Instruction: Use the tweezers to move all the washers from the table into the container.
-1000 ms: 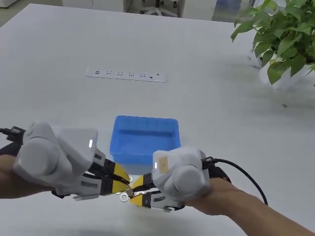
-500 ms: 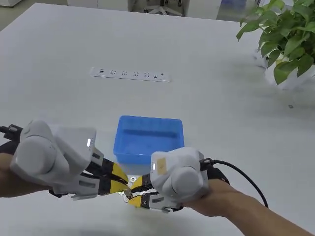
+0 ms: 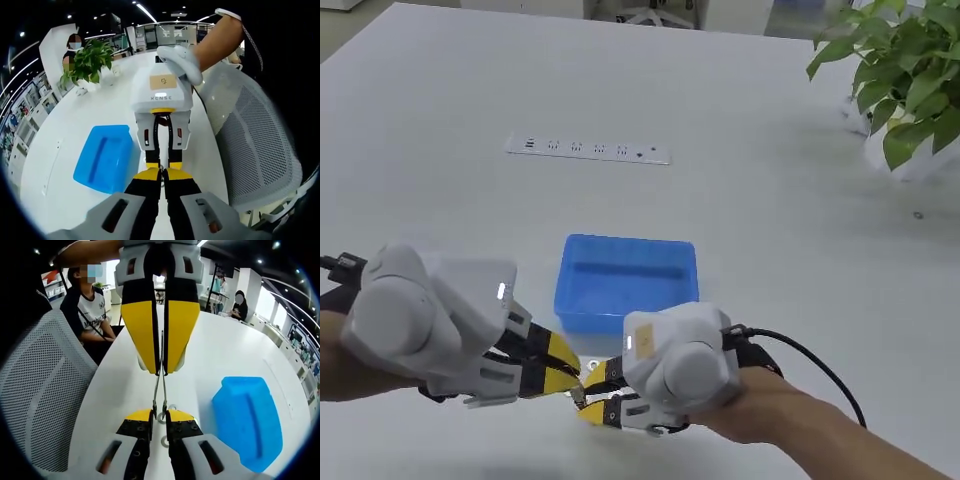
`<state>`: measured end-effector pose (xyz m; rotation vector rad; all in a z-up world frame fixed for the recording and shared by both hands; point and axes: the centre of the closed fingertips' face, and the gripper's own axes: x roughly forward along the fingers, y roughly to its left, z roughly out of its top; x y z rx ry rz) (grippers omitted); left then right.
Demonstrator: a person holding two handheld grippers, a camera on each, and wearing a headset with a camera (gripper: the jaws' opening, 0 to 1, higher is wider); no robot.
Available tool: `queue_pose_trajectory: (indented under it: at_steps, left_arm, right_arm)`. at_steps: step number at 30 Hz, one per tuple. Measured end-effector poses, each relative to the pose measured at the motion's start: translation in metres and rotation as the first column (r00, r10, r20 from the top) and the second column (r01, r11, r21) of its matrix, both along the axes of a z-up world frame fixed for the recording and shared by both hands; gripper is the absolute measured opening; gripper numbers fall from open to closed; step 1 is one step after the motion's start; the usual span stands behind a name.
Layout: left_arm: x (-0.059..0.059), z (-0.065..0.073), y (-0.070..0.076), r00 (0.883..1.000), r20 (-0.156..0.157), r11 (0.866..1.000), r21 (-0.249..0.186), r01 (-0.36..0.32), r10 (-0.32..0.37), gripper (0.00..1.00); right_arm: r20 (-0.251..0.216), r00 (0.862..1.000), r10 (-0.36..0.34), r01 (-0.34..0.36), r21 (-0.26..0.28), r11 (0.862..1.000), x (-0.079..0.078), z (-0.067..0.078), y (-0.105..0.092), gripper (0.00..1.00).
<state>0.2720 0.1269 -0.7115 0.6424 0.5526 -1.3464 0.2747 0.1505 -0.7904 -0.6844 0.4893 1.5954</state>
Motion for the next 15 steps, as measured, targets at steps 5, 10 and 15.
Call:
queue_pose_trajectory:
  at_steps: [5, 10, 15]
  left_arm:
    - [0.0014, -0.003, 0.0, 1.0, -0.005, 1.0, 0.001, -0.003, 0.003, 0.06]
    - [0.0025, -0.0043, 0.0, 1.0, -0.008, 1.0, -0.006, -0.007, 0.007, 0.06]
    - [0.0033, -0.004, 0.0002, 1.0, -0.011, 1.0, -0.011, -0.009, 0.009, 0.06]
  right_arm:
    - [-0.006, 1.0, 0.001, -0.001, -0.003, 1.0, -0.0002, -0.0032, 0.0011, 0.12]
    - [-0.008, 1.0, -0.001, 0.001, -0.002, 1.0, -0.0004, -0.0041, 0.0013, 0.12]
    - [-0.01, 1.0, -0.007, 0.007, -0.004, 1.0, 0.0, -0.0047, 0.0006, 0.12]
